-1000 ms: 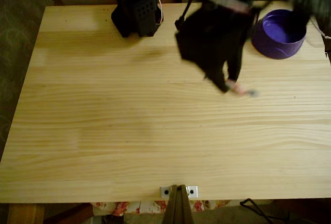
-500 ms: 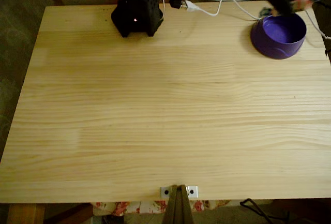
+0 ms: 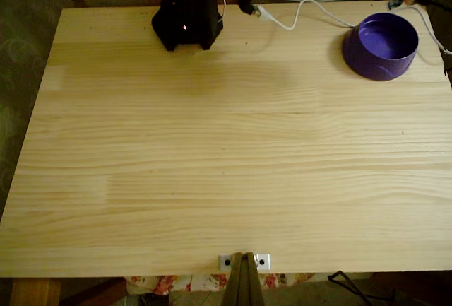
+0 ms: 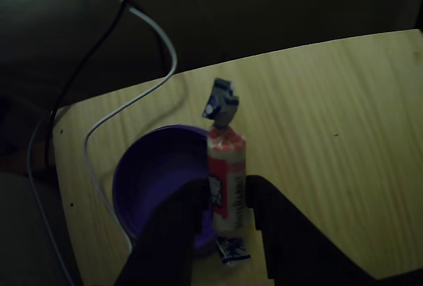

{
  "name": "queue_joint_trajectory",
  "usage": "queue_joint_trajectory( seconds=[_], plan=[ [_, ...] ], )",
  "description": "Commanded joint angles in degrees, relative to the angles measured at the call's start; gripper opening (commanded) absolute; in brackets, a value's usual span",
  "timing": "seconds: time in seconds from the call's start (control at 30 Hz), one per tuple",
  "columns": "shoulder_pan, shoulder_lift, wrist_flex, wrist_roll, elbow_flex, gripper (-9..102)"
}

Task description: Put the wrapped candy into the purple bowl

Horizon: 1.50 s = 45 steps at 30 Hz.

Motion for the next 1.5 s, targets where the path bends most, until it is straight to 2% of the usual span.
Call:
queue_joint_trajectory(
  seconds=[0.0,0.3,0.5,1.0,1.1,1.2,1.33,1.47],
  plan=[
    [-2.1,-1.4,-2.2,0.8,-6.0,0],
    [-4.8,-8.7,-6.0,2.9,-8.1,0],
    [-4.7,-9.8,-5.6,3.9,-9.6,8],
    [-3.9,-7.2,-5.5,4.7,-7.2,17],
    [-3.3,-5.9,-5.4,4.7,-6.9,12],
    [-1.8,-4.0,-4.2,4.0,-8.3,0],
    [3.0,-0.8,-2.0,0.3,-12.2,0],
    [10.6,3.5,-2.7,-8.8,-11.3,0]
  ],
)
